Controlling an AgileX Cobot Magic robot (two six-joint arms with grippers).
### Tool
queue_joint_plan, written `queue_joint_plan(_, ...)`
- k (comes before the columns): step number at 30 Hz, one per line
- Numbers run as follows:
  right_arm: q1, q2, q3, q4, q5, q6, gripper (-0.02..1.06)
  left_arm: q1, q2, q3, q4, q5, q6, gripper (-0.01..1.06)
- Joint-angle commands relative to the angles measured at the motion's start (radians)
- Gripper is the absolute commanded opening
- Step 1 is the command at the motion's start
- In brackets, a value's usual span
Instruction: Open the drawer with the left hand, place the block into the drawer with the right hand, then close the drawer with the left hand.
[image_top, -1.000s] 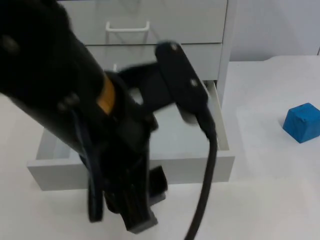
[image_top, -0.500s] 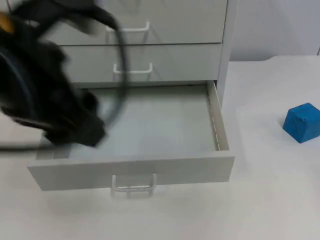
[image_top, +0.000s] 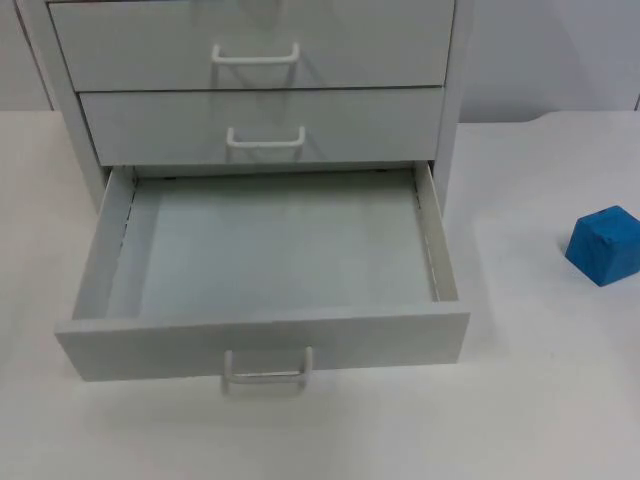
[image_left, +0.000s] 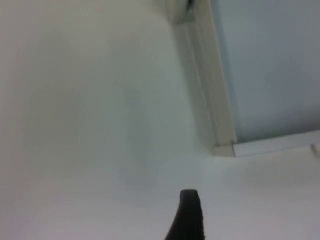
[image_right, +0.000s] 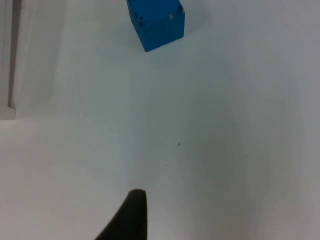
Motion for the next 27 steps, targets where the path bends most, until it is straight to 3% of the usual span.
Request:
queue_joint_plan(1, -0.003, -0.003, -0.006, 0.0, 0.002, 0.001, 1.05, 0.022, -0.044, 0.004, 0.002, 0.014, -0.009, 0.68)
queue_joint_plan(6, -0.003, -0.004, -0.006, 0.005, 0.0, 0.001, 1.05, 0.021, -0.13, 0.004, 0.032, 0.038, -0.005, 0.73)
queue_joint_plan(10, -0.003, -0.004, -0.006, 0.008, 0.0, 0.001, 1.05, 0.021, -0.225, 0.004, 0.034, 0.075, -0.005, 1.04)
queue_joint_plan(23, -0.003, -0.004, -0.006, 0.022, 0.007, 0.001, 1.05, 0.021, -0.477, 0.004, 0.036, 0.148, -0.032, 1.05)
queue_joint_plan(27, -0.003, -0.004, -0.006, 0.08, 0.007, -0.087, 1.05, 0.021, -0.518, 0.004, 0.02, 0.155, -0.053, 1.05)
